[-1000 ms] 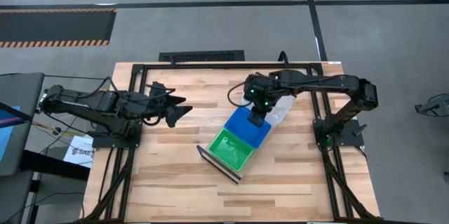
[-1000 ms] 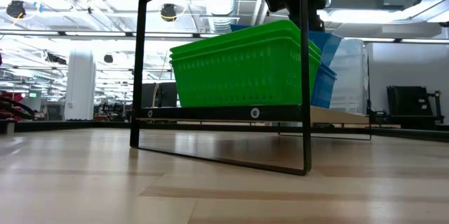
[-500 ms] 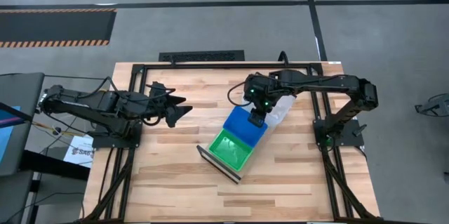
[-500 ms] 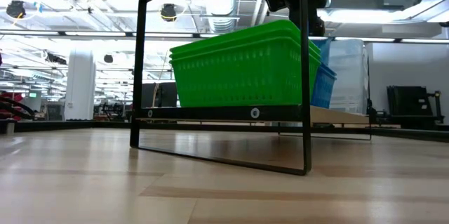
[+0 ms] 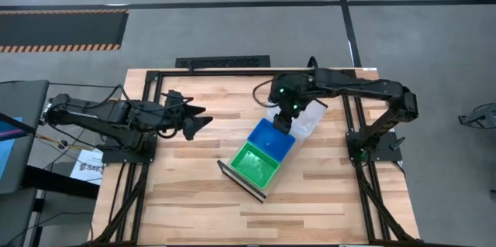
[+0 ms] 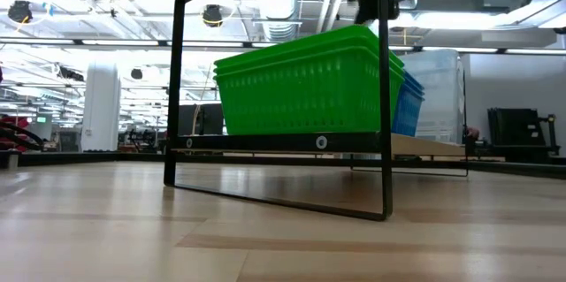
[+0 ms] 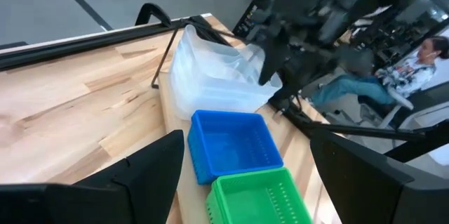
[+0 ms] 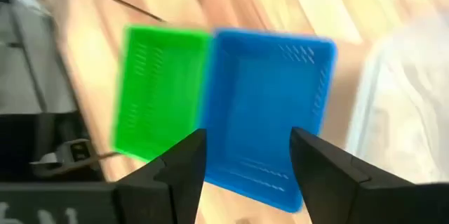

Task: Stack baskets on shelf by color
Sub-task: Return to Home Position

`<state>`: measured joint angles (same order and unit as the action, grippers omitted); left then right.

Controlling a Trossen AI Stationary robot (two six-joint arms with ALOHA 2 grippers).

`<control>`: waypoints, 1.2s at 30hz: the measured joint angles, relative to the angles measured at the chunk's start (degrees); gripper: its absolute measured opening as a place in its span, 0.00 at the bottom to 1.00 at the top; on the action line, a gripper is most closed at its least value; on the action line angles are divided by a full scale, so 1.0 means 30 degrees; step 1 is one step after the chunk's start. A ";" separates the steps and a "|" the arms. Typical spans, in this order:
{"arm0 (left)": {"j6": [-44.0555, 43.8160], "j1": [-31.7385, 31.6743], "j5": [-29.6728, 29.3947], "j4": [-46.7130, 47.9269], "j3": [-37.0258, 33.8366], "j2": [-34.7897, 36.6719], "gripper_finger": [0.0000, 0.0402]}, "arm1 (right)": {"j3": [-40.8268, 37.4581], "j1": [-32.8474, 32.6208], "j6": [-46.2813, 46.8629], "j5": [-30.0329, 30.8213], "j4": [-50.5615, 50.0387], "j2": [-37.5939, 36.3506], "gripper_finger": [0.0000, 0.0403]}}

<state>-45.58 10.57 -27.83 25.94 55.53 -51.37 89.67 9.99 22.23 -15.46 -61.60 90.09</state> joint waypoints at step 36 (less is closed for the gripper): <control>0.7130 -0.0233 0.3510 -0.5120 -0.5819 1.1844 0.74 | -0.9243 0.1358 -0.3955 -0.0461 1.1898 -1.7270 0.55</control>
<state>-24.19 9.87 -17.31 10.58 38.07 -15.84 61.95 14.06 10.36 -16.84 -25.90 38.28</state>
